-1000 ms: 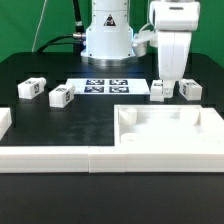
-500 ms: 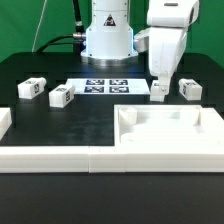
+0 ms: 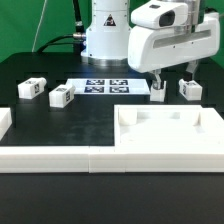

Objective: Assemble one leg

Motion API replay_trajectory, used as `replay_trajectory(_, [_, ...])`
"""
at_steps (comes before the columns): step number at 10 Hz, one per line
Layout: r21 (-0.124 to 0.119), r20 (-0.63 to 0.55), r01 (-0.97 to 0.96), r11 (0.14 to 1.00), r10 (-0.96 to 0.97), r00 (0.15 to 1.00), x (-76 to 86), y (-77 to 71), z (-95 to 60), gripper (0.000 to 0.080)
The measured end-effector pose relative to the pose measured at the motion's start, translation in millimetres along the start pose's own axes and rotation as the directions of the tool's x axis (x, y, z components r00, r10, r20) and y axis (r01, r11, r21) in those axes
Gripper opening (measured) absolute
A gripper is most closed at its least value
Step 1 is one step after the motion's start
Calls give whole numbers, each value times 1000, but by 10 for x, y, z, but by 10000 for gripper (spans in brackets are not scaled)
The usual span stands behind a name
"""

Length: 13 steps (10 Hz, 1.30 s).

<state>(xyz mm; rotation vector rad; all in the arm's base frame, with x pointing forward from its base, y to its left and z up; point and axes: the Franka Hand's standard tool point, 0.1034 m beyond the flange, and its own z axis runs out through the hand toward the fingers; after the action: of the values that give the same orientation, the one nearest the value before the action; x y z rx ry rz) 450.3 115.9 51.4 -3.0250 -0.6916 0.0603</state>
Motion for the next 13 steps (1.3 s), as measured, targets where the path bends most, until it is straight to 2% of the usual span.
replay_trajectory(3, [16, 6, -213, 977, 213, 977, -1, -236, 1, 649])
replay_trajectory(7, [18, 62, -236, 972, 235, 970, -25, -255, 13, 649])
replay_trajectory(10, [8, 262, -231, 973, 221, 939, -190, -553, 71, 649])
replay_trajectory(11, [1, 352, -223, 975, 208, 912, -271, -613, 71, 649])
replay_trajectory(13, [0, 475, -222, 975, 195, 858, -330, -640, 148, 649])
